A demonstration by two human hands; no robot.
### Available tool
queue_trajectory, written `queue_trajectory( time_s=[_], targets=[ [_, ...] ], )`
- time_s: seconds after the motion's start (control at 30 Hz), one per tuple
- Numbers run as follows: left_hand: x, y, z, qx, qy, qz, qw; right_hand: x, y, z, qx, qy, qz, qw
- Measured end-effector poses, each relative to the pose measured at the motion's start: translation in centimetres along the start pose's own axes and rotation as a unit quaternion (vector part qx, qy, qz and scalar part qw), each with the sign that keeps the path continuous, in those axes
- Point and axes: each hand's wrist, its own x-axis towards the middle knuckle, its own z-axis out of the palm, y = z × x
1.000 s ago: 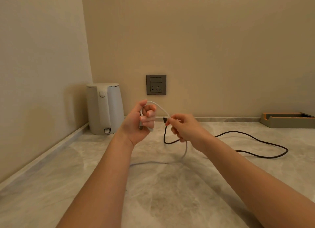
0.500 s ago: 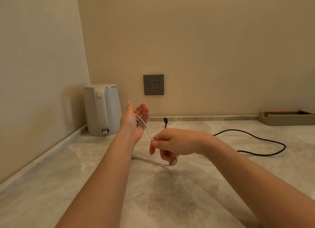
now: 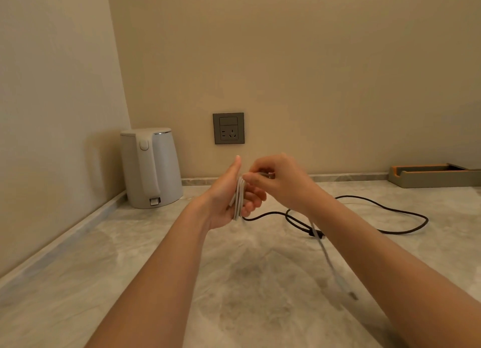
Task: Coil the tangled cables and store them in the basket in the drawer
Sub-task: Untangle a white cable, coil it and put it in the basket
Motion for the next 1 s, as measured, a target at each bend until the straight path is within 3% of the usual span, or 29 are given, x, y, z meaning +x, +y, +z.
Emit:
queue_trajectory(
  time_s=[0.17, 0.43, 0.77, 0.9, 1.0],
  targets=[
    [0.1, -0.1, -0.6, -0.035, -0.123, -0.013, 0.992, 0.0, 0.8, 0.2, 0.113, 0.034, 0.046, 0.992],
    [0.0, 0.1, -1.4, -0.073, -0.291, -0.028, 0.953, -0.4, 0.6, 0.5, 0.284, -0.072, 0.097, 0.951],
    [0.0, 0.1, -1.0, -0.117, -0.255, -0.024, 0.960, -0.5, 0.8, -0.9, 0.169, -0.117, 0.033, 0.978],
    [0.1, 0.1, -0.5, -0.114, -0.190, -0.004, 0.975, -0.1, 1.4, -0.2, 0.110, -0.056, 0.022, 0.992],
    [0.2, 0.1, 0.0, -0.088, -0.083, 0.011, 0.993, -0.2, 1.6, 0.0, 0.067, -0.015, 0.017, 0.998]
  ],
)
